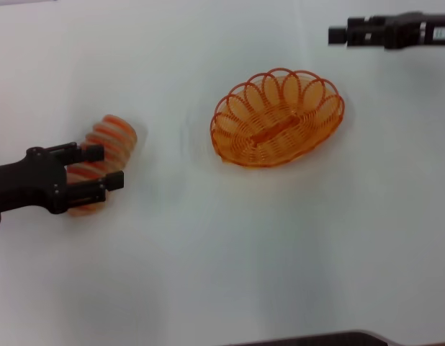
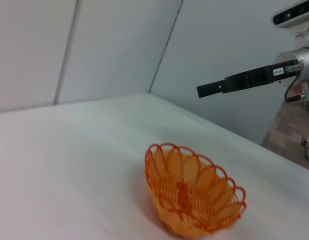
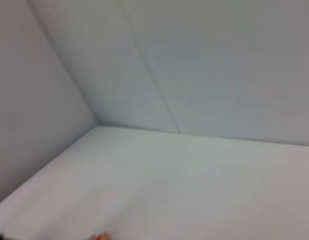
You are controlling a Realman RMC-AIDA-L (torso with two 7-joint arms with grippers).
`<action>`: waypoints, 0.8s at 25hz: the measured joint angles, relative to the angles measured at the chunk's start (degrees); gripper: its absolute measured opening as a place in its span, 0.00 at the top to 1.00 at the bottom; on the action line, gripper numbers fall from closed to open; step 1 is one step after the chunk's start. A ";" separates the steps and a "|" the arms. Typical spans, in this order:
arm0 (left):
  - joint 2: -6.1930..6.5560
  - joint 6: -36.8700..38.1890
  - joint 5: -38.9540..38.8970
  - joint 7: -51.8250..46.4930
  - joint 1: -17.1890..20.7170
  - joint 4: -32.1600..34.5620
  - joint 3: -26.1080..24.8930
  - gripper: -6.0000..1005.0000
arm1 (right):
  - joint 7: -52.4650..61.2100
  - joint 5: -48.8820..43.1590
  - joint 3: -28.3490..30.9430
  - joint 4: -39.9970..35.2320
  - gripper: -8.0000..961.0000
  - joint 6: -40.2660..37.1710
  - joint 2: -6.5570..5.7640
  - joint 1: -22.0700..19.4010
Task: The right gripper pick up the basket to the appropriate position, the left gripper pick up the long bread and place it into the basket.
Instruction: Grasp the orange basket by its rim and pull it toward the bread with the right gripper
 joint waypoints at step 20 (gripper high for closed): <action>-2.79 0.00 -4.37 6.36 -0.19 0.58 -4.34 0.28 | 34.64 -18.63 -3.05 -1.84 0.19 9.05 0.24 9.39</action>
